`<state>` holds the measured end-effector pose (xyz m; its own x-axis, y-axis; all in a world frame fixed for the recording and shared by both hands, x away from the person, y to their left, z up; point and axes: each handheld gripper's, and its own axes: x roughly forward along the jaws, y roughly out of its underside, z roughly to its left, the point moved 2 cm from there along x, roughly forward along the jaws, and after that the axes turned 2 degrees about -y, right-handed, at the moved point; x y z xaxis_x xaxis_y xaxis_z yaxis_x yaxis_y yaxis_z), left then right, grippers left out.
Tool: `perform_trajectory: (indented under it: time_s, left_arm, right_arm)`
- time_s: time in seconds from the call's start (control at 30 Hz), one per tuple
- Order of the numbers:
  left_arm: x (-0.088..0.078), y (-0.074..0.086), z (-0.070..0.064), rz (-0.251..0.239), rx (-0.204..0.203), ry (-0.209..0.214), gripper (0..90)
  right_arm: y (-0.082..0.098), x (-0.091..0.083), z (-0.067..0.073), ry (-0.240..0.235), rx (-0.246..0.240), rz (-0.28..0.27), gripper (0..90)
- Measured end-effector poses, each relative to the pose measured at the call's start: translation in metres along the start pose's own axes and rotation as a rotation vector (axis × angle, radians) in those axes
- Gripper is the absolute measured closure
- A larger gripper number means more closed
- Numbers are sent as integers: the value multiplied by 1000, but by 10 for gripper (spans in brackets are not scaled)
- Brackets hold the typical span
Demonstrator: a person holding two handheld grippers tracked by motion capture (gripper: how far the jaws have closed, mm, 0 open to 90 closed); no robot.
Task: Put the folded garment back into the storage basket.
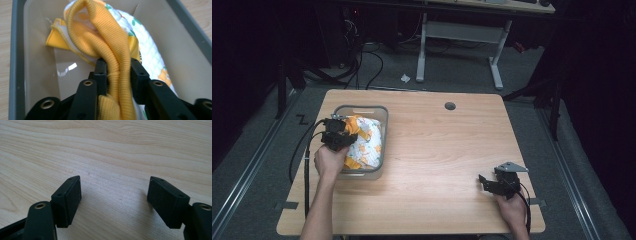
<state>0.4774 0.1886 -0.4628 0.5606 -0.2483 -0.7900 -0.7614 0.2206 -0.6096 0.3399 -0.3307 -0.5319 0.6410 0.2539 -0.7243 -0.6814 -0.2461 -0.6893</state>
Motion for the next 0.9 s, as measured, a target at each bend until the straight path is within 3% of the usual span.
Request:
perform_trajectory:
  time_s: [0.2,0.27,0.33,0.53,0.9]
  left_arm:
    - [-2,2,0,2,8,-66,542]
    - [-4,1,-1,-7,7,-68,462]
    - [-7,1,-2,-22,9,-70,446]
    - [-18,-1,-9,-90,1,-39,405]
    - [-31,-4,-23,-162,-11,29,376]
  right_arm:
    - [0,0,0,0,0,0,276]
    - [0,0,0,0,0,0,276]
    - [0,0,0,0,0,0,276]
    - [0,0,0,0,0,0,276]
    - [0,0,0,-1,1,0,276]
